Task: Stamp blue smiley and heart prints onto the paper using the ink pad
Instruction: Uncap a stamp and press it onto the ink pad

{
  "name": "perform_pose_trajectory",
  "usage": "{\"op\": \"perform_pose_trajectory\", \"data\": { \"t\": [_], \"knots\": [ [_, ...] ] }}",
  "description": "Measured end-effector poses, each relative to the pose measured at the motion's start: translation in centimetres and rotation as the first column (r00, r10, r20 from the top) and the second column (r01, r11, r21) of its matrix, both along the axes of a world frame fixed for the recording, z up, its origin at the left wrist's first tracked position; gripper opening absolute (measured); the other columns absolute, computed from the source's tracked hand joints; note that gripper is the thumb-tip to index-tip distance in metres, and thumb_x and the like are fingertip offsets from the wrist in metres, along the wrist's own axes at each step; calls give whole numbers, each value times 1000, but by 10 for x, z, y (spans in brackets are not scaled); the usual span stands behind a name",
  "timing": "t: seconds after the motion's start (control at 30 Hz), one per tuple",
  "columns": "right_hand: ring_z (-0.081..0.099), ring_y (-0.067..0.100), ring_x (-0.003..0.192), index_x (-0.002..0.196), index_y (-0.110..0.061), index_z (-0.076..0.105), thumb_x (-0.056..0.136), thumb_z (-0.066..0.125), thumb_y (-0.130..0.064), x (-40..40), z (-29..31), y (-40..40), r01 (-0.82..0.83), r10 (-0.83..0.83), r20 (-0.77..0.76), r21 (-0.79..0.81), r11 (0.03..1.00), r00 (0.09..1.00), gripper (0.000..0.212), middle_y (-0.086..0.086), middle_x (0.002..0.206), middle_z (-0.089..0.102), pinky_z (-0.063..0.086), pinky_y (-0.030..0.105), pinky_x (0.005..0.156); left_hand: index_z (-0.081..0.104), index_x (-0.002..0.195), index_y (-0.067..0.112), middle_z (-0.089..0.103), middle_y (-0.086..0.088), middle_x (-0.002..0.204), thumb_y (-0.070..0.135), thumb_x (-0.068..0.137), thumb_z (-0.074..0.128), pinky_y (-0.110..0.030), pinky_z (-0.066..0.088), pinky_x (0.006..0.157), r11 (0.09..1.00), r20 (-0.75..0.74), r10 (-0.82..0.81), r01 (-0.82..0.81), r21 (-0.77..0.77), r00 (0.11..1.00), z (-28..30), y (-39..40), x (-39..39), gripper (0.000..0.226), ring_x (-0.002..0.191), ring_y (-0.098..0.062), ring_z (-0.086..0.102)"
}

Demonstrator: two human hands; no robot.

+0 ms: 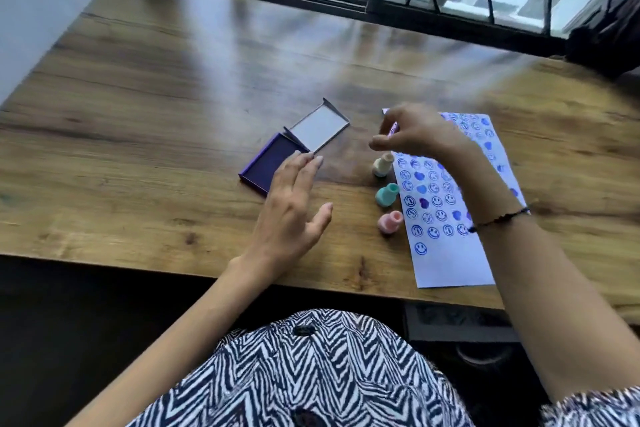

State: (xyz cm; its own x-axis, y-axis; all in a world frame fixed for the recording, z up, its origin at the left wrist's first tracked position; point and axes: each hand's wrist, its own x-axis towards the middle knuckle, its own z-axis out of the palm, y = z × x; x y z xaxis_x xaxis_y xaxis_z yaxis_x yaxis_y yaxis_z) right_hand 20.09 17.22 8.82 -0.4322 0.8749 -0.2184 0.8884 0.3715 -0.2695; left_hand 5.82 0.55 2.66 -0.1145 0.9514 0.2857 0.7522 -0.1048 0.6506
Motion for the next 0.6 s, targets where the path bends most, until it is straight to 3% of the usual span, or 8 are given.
{"op": "perform_pose_trajectory", "data": {
  "t": [0.07,0.17,0.23,0.27,0.37,0.43,0.6],
  "knots": [
    [59,31,93,94,0,65,75,69,-27,4,-7,-12,-39,43,134,-30,999,990,33,18,100,67,44,31,70,46,127,2,47,-18,133,11,79,61,-23,22,109,1000,61,26,-26,2,998,2,0,4,51,128,-28,40],
    [59,35,94,90,3,65,76,65,-15,-3,-15,-23,-30,25,140,33,999,990,22,23,97,68,49,37,76,54,118,3,55,-14,122,6,80,60,-22,34,102,999,175,37,-41,17,984,5,-3,7,39,115,-24,52],
    [61,31,84,84,0,66,76,66,-13,-10,-15,-27,13,-8,-63,83,996,998,16,21,87,69,47,35,71,57,114,7,61,-11,111,5,81,60,-19,45,90,996,311,83,-86,-5,947,6,-3,2,33,99,-20,60],
    [60,27,73,80,-2,67,75,67,-13,-12,-12,-31,30,-23,-217,28,999,976,12,17,78,67,47,34,66,57,113,10,63,-9,107,6,81,61,-16,48,85,993,419,119,-108,-50,900,7,-3,0,32,92,-18,63],
    [54,15,49,77,-5,65,77,65,-6,-25,-5,-55,-84,-92,-572,-273,958,815,2,8,59,59,48,25,46,55,111,15,64,-7,94,7,83,60,-23,56,77,980,759,190,-77,-182,623,9,-4,-6,29,76,-13,67],
    [51,13,45,78,-5,64,80,62,-3,-35,-8,-68,-164,-96,-649,-329,930,755,4,7,57,58,45,22,40,57,108,11,65,-6,86,7,84,58,-21,57,69,979,814,205,-104,-176,544,7,-4,-11,24,67,-8,66],
    [51,18,50,82,-5,66,82,60,-5,-52,-22,-82,-215,-114,-691,-371,904,714,6,8,59,58,43,26,44,63,97,7,66,-5,80,5,84,58,-17,54,61,966,836,243,-197,-165,492,2,-12,-17,15,60,-7,64]
  ]
}}
